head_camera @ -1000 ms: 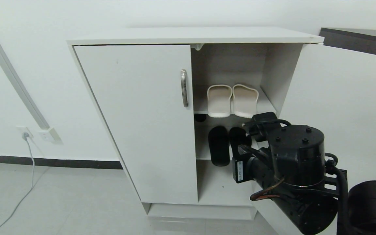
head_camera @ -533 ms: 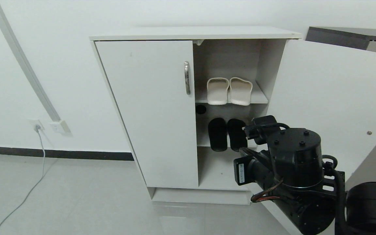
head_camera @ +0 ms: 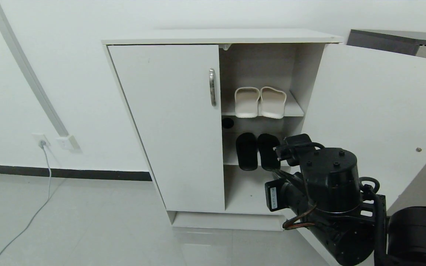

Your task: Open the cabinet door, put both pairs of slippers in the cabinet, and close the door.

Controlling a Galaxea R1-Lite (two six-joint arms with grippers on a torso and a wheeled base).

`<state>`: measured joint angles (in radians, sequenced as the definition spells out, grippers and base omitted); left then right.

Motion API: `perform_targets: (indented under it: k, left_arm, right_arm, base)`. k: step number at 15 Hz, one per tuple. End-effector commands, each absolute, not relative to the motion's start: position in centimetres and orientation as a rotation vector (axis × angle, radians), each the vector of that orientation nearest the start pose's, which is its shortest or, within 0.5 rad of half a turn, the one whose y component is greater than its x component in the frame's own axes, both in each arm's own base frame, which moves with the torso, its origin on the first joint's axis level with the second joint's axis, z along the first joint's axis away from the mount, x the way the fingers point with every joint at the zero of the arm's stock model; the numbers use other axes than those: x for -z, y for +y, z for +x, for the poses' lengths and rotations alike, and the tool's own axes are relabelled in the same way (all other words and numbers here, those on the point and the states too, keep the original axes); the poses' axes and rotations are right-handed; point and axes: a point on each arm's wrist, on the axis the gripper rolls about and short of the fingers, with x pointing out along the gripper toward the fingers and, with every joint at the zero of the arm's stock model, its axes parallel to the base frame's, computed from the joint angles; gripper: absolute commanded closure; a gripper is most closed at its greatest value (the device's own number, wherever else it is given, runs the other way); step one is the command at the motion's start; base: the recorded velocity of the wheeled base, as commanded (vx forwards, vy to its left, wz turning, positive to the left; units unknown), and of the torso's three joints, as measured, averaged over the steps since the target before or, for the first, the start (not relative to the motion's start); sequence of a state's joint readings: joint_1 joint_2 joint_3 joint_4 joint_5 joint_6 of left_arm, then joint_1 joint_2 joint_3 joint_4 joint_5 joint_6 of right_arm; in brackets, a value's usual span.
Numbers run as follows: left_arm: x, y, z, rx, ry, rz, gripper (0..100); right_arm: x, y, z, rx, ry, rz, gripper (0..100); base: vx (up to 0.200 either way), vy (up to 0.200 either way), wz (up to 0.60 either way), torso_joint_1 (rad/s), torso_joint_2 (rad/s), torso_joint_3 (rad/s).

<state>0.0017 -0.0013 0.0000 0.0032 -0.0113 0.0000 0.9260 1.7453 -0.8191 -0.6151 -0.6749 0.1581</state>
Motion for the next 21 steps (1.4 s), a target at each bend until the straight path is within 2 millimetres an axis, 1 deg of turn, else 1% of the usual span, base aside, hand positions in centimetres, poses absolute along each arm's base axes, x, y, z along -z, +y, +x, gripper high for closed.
perform_targets:
  k: [1,14,17,21]
  left_arm:
    - [-7.52,-0.03,-2.28,0.009,0.003,0.0,100]
    - [-7.52,-0.03,-2.28,0.009,0.003,0.0,100]
    - [-7.52,-0.03,-2.28,0.009,0.003,0.0,100]
    - [-7.52,-0.03,-2.28,0.009,0.003,-0.002,100]
  right_arm:
    - [-16.96,23.98,19.78,-0.231,0.239,-0.071,100]
    - [-16.52,24.13,19.88,-0.23,0.25,-0.082,100]
    - [-16.47,24.15,19.9,-0.23,0.251,-0.083,100]
    - [-16.44,24.13,19.89,-0.23,0.252,-0.084,100]
  base:
    - [0.0,0.0,0.0,0.0,0.0,0.0]
    - [0.0,0.0,0.0,0.0,0.0,-0.005]
    - [0.0,0.0,0.0,0.006,-0.18,-0.305]
    - [0.0,0.0,0.0,0.043,-0.5,-0.367]
